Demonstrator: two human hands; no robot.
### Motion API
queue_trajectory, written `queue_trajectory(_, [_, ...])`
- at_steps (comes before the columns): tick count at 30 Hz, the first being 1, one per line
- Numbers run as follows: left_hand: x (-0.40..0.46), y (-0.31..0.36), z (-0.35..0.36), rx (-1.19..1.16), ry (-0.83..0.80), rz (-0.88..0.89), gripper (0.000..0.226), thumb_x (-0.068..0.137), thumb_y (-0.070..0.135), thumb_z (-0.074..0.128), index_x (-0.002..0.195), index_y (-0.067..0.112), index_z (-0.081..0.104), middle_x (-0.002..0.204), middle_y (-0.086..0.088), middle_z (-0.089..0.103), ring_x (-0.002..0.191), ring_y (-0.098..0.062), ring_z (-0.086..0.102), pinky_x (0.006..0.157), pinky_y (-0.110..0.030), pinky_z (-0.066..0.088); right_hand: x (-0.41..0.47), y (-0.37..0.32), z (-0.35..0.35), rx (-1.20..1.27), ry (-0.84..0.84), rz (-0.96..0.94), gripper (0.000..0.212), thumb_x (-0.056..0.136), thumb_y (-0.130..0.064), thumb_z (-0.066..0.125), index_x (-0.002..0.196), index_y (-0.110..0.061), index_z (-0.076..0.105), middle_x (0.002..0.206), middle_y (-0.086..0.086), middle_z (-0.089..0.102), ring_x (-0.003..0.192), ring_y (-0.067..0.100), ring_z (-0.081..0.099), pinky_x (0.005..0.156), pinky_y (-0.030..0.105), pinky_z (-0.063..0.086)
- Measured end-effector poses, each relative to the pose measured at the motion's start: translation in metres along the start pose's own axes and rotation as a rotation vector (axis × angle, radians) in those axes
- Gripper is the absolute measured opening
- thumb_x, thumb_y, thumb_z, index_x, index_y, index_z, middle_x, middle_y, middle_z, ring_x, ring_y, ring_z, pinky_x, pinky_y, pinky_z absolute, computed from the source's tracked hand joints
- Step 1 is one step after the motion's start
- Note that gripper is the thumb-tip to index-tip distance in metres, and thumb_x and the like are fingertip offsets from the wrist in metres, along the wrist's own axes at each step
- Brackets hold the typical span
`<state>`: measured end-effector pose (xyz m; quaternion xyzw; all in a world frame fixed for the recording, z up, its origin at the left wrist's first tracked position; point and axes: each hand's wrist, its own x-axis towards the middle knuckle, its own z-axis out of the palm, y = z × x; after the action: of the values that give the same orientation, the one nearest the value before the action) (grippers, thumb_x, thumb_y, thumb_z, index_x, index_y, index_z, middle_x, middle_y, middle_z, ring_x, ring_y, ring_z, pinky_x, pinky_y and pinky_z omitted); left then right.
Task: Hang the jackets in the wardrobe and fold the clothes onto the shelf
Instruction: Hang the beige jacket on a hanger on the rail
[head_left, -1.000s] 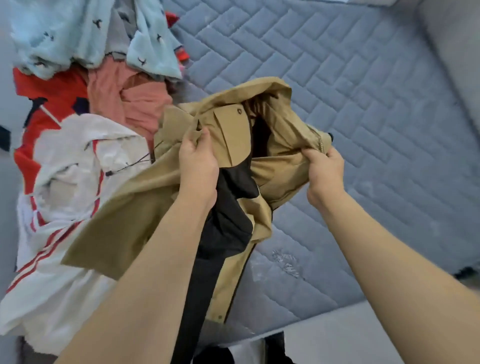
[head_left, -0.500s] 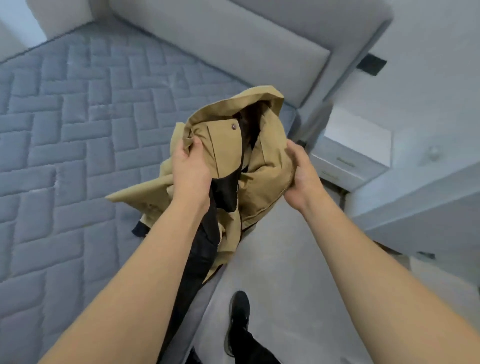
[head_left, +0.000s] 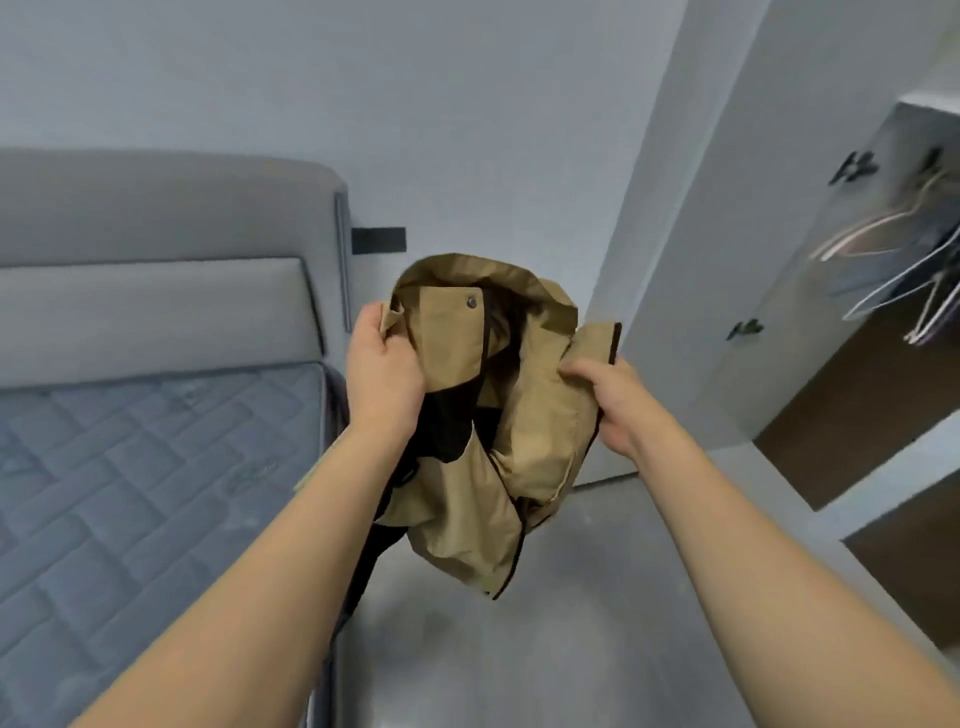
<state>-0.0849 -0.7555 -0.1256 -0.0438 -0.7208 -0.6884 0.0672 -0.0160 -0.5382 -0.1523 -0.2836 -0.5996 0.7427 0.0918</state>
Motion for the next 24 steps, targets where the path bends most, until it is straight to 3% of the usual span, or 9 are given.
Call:
queue_trajectory(2, [0.012, 0.008, 0.045, 0.021, -0.068, 0.014, 0.029, 0.097, 0.011, 0.033, 0.084, 0.026, 0.054, 0.080, 0.009, 0.056, 0.061, 0.011, 0.049, 0.054, -0.010, 0.041, 0.013, -0.024, -0.037, -0.045, -0.015, 0.048, 0.046, 0.080, -0.020, 0.079, 0.122, -0.011, 0.062, 0.106, 0.009, 0.074, 0.095, 0.025, 0.072, 0.074, 0.036, 0.059])
queue_trajectory(6, [0.038, 0.015, 0.129, 0.040, -0.230, 0.025, 0.026, 0.098, 0.017, 0.033, 0.086, 0.028, 0.054, 0.082, 0.011, 0.056, 0.065, 0.004, 0.050, 0.060, -0.017, 0.038, 0.045, -0.053, -0.098, -0.197, 0.049, 0.118, 0.032, 0.086, -0.018, 0.074, 0.115, -0.008, 0.066, 0.096, 0.007, 0.076, 0.090, 0.025, 0.073, 0.072, 0.035, 0.058])
queue_trajectory(10, [0.072, 0.011, 0.209, -0.046, -0.407, -0.001, 0.025, 0.100, 0.022, 0.035, 0.094, 0.023, 0.059, 0.090, 0.007, 0.062, 0.079, -0.007, 0.055, 0.068, -0.023, 0.046, 0.087, -0.070, -0.151, -0.227, 0.306, 0.078, 0.043, 0.095, -0.038, 0.060, 0.126, -0.008, 0.058, 0.114, 0.011, 0.067, 0.104, 0.030, 0.064, 0.094, 0.044, 0.052])
queue_trajectory(14, [0.099, 0.005, 0.297, -0.132, -0.615, -0.095, 0.027, 0.103, 0.024, 0.038, 0.108, 0.022, 0.063, 0.104, 0.002, 0.067, 0.094, -0.012, 0.061, 0.073, -0.023, 0.047, 0.113, -0.092, -0.206, -0.233, 0.700, -0.019, 0.045, 0.100, -0.043, 0.048, 0.126, -0.008, 0.058, 0.116, 0.014, 0.065, 0.104, 0.031, 0.062, 0.095, 0.045, 0.051])
queue_trajectory(16, [0.106, 0.007, 0.342, -0.185, -0.710, -0.155, 0.026, 0.104, 0.028, 0.040, 0.112, 0.025, 0.064, 0.105, 0.005, 0.068, 0.095, -0.010, 0.062, 0.071, -0.020, 0.047, 0.112, -0.105, -0.236, -0.193, 0.710, -0.074, 0.049, 0.097, -0.047, 0.054, 0.130, -0.011, 0.054, 0.118, 0.011, 0.065, 0.102, 0.025, 0.063, 0.087, 0.040, 0.055])
queue_trajectory(18, [0.106, 0.012, 0.390, -0.239, -0.791, -0.234, 0.024, 0.104, 0.031, 0.043, 0.115, 0.028, 0.064, 0.105, 0.009, 0.070, 0.093, -0.006, 0.065, 0.071, -0.018, 0.050, 0.105, -0.117, -0.263, -0.169, 0.635, -0.070, 0.071, 0.083, -0.056, 0.070, 0.136, -0.018, 0.041, 0.118, 0.001, 0.061, 0.102, 0.018, 0.063, 0.082, 0.035, 0.055])
queue_trajectory(20, [0.099, 0.016, 0.434, -0.267, -0.870, -0.329, 0.024, 0.105, 0.031, 0.044, 0.116, 0.029, 0.064, 0.108, 0.008, 0.070, 0.098, -0.008, 0.065, 0.079, -0.023, 0.054, 0.099, -0.124, -0.289, -0.509, 0.631, -0.018, 0.078, 0.075, -0.054, 0.078, 0.131, -0.024, 0.034, 0.115, -0.003, 0.057, 0.101, 0.017, 0.059, 0.086, 0.039, 0.053])
queue_trajectory(22, [0.087, 0.017, 0.478, -0.282, -0.934, -0.393, 0.023, 0.106, 0.029, 0.042, 0.112, 0.029, 0.064, 0.112, 0.004, 0.069, 0.103, -0.013, 0.064, 0.086, -0.028, 0.054, 0.100, -0.126, -0.319, -0.983, 0.722, 0.067, 0.053, 0.086, -0.037, 0.069, 0.123, -0.023, 0.035, 0.107, 0.002, 0.058, 0.091, 0.022, 0.059, 0.082, 0.044, 0.054])
queue_trajectory(24, [0.077, 0.018, 0.520, -0.271, -0.978, -0.409, 0.022, 0.106, 0.027, 0.041, 0.108, 0.030, 0.062, 0.112, 0.002, 0.068, 0.104, -0.015, 0.063, 0.089, -0.031, 0.053, 0.102, -0.127, -0.353, -1.173, 0.904, 0.131, 0.032, 0.090, -0.023, 0.057, 0.118, -0.018, 0.042, 0.100, 0.007, 0.060, 0.084, 0.026, 0.061, 0.078, 0.046, 0.056])
